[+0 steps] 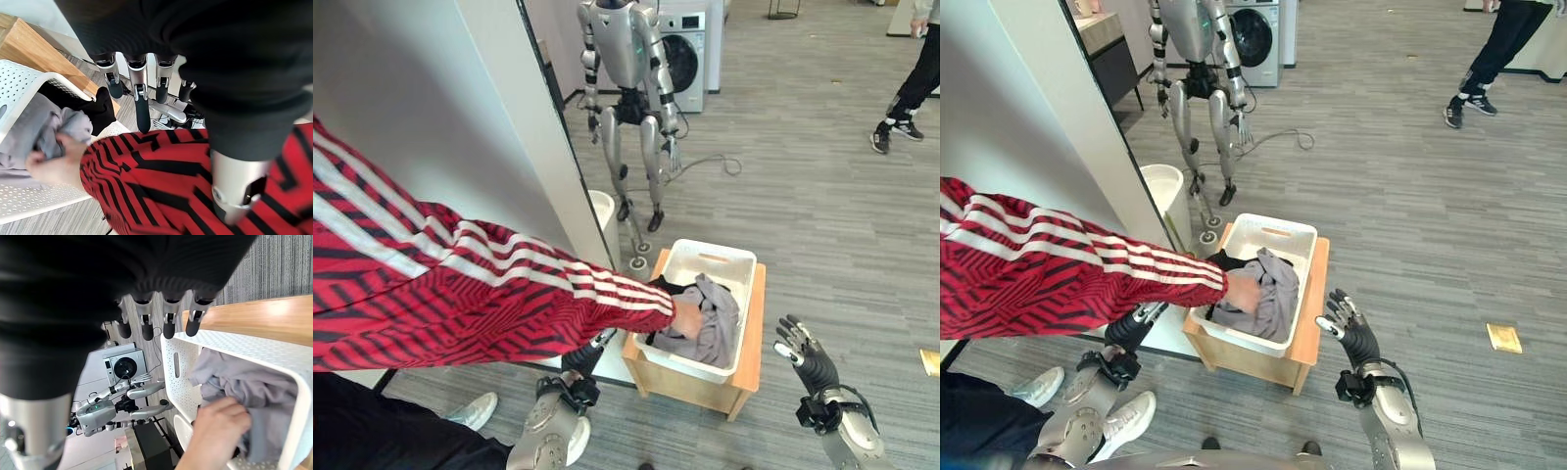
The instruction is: Pick up bed clothes into laundry basket.
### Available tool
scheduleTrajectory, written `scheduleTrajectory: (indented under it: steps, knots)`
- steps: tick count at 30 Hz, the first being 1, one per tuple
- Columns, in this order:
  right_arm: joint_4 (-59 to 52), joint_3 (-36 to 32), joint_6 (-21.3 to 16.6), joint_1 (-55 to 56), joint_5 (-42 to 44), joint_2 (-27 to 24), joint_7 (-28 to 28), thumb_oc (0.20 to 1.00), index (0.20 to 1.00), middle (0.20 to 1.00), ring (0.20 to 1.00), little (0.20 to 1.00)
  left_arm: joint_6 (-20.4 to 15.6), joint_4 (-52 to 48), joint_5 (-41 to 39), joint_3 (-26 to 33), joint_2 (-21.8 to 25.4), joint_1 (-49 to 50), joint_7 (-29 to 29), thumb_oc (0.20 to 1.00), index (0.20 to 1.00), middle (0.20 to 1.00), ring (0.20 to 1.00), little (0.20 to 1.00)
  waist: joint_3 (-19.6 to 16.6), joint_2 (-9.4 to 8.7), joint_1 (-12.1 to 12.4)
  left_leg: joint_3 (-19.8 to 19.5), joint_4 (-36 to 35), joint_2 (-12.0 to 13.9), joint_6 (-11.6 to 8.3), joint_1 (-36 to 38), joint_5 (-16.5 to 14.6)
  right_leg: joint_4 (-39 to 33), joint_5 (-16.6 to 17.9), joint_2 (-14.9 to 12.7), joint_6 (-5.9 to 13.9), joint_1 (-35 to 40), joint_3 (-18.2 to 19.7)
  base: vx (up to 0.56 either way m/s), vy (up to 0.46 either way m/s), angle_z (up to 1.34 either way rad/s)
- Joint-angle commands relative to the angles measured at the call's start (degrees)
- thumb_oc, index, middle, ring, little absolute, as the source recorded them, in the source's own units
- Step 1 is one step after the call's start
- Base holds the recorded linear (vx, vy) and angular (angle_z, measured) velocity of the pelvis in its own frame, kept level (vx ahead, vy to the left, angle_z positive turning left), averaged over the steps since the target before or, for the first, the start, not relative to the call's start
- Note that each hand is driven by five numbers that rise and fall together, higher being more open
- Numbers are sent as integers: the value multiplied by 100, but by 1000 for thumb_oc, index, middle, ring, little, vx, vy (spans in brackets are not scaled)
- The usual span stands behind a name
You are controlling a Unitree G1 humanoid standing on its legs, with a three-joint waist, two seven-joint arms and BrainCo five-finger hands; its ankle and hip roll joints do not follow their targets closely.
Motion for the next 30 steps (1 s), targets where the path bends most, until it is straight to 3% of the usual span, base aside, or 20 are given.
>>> scheduleTrajectory:
  steps: [1, 23, 28, 29, 30]
  knots:
    - [-457, -139, -259, -236, -107, 60, -18, 1000, 1000, 1000, 1000, 1000, -262, 61, 53, 216, 173, -457, -40, 1000, 1000, 1000, 1000, 1000, -84, -230, 42, -173, 62, -62, 5, -221, 278, 392, -532, -38, -13, 246, -1, 0, -4, -3]
    - [-363, -66, -266, -347, -132, 92, -82, 1000, 1000, 1000, 1000, 1000, -327, 83, 54, 302, 152, -544, 87, 1000, 1000, 1000, 1000, 1000, -74, -226, 81, -238, 62, -55, 17, -218, 289, 466, -553, -19, -24, 222, 33, 0, 0, 0]
    - [-270, 41, -280, -585, -224, 11, -81, 1000, 1000, 1000, 1000, 1000, -403, -133, -10, 436, 250, -493, 81, 1000, 1000, 1000, 1000, 1000, -38, -267, 309, -526, 62, -46, -64, -408, 451, 433, -612, 34, -95, 297, -204, -24, -84, 30]
    - [-250, 155, -370, -955, -190, -177, -82, 1000, 1000, 1000, 1000, 1000, -399, -268, -172, 517, 286, -463, 11, 1000, 1000, 1000, 1000, 1000, 153, -303, 598, -798, 382, -29, -226, -754, 549, 379, -641, 49, -173, 342, -455, -109, -111, 60]
    - [-262, 177, -390, -1097, -203, -280, -59, 1000, 1000, 1000, 1000, 1000, -409, -353, -199, 543, 316, -431, -47, 1000, 1000, 1000, 1000, 1000, 215, -306, 719, -918, 562, -44, -286, -946, 554, 327, -645, 49, -193, 369, -607, -113, -108, 57]
